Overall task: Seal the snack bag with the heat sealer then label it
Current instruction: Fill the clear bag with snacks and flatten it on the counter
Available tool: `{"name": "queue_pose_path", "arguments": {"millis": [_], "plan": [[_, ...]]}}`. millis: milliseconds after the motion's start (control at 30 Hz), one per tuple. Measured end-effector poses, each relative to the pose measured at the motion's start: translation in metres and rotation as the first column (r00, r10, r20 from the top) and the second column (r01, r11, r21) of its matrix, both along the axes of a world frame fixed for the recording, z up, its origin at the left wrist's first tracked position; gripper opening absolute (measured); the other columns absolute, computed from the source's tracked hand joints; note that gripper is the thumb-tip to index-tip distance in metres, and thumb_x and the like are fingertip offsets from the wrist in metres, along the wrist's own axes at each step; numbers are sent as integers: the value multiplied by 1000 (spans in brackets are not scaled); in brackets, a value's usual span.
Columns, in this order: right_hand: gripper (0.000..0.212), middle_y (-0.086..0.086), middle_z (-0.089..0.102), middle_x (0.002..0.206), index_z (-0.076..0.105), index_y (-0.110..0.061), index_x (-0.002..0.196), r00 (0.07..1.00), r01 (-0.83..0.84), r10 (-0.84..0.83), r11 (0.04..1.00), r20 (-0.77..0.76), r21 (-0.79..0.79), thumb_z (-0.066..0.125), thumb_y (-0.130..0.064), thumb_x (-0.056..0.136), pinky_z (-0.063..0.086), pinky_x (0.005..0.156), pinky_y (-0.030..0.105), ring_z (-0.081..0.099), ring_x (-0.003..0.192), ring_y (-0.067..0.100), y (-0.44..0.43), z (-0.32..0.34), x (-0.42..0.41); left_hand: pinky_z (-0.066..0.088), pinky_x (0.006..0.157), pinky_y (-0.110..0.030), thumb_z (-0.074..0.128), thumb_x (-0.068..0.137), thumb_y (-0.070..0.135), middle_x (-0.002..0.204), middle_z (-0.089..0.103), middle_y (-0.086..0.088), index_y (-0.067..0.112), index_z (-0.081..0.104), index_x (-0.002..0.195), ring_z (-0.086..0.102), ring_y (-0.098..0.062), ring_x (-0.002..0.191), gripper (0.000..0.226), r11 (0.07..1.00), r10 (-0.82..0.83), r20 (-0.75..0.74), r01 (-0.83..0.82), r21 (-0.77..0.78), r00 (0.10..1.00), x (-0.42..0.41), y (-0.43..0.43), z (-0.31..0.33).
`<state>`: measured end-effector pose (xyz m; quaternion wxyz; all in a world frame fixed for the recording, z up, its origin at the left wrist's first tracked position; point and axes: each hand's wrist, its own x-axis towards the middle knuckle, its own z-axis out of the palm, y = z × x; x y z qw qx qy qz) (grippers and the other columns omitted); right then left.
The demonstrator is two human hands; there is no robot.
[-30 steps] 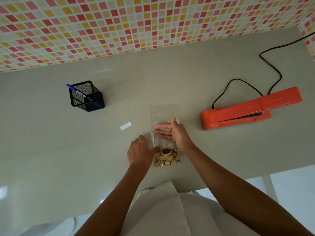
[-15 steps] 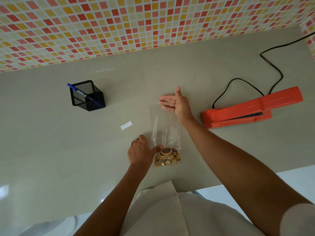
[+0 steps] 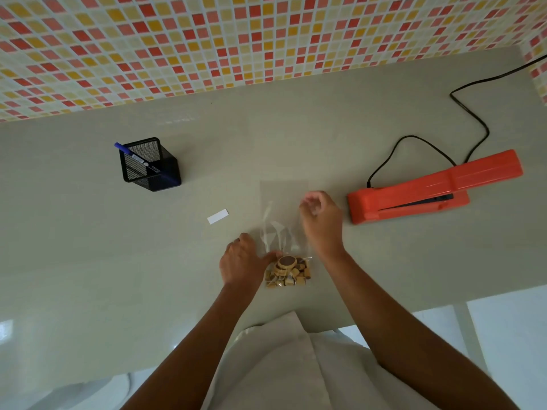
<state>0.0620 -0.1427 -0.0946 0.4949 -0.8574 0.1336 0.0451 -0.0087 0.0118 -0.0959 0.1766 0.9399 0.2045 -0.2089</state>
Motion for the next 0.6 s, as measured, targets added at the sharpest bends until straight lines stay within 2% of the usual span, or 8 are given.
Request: {"name": "queue_pose_path", "arguments": {"millis": [67, 200, 267, 300, 367, 433, 500, 600], "plan": [[20, 5, 69, 97, 65, -6, 108, 997, -18, 11, 996, -78, -88, 66, -12, 89, 54, 82, 34, 65, 88, 19, -4, -2, -20, 50, 70, -35, 66, 65, 77, 93, 66, -1, 14, 56, 97, 65, -23, 90, 72, 1000, 2, 6, -2, -3, 1000, 0, -1, 2], [39, 4, 66, 114, 58, -7, 124, 984, -51, 31, 992, -176, -114, 69, -18, 88, 49, 89, 25, 63, 103, 17, -6, 7, -39, 49, 70, -33, 62, 69, 77, 82, 67, 1, 16, 54, 88, 65, -22, 77, 65, 997, -60, 62, 57, 41, 996, -3, -2, 4], [45, 4, 65, 116, 56, -7, 127, 978, -36, 10, 992, -209, -121, 72, -20, 87, 50, 88, 25, 63, 102, 17, -9, 8, -43, 49, 71, -33, 65, 71, 73, 80, 67, 1, 15, 55, 88, 66, -22, 76, 61, 998, -61, 75, 59, 31, 995, -5, -4, 7], [46, 4, 66, 114, 56, -8, 127, 972, -13, -12, 994, -234, -106, 73, -19, 86, 50, 84, 21, 64, 98, 16, -12, 8, -44, 49, 70, -34, 68, 72, 69, 80, 67, 1, 15, 55, 88, 66, -23, 76, 58, 999, -40, 79, 39, 8, 996, -5, -5, 8], [46, 2, 67, 106, 56, -12, 126, 953, 45, -58, 998, -297, -51, 76, -18, 84, 44, 68, 5, 64, 84, 6, -15, 8, -44, 52, 69, -37, 76, 72, 59, 77, 67, 1, 15, 55, 87, 65, -24, 73, 52, 997, 31, 86, -25, -68, 996, -5, -7, 10], [49, -1, 67, 96, 57, -13, 125, 941, 74, -71, 997, -330, -6, 78, -17, 82, 42, 62, 1, 60, 76, -2, -16, 8, -43, 54, 69, -39, 85, 68, 46, 73, 66, 1, 15, 57, 86, 64, -25, 71, 45, 973, 141, 95, -120, -199, 985, -5, -8, 10], [53, -4, 68, 90, 57, -14, 125, 932, 81, -64, 996, -358, 33, 80, -18, 79, 43, 64, 4, 62, 76, -1, -15, 7, -41, 56, 70, -38, 89, 66, 32, 68, 65, 4, 17, 60, 84, 64, -22, 68, 38, 916, 249, 95, -202, -346, 964, -6, -10, 10], [47, -6, 68, 86, 63, -15, 118, 926, 14, 7, 998, -378, 53, 83, -21, 76, 50, 75, 17, 67, 82, 10, -13, 3, -42, 57, 71, -33, 88, 69, 23, 65, 65, 5, 19, 63, 80, 63, -18, 65, 28, 878, 255, 86, -194, -438, 963, -8, -8, 6]]}}
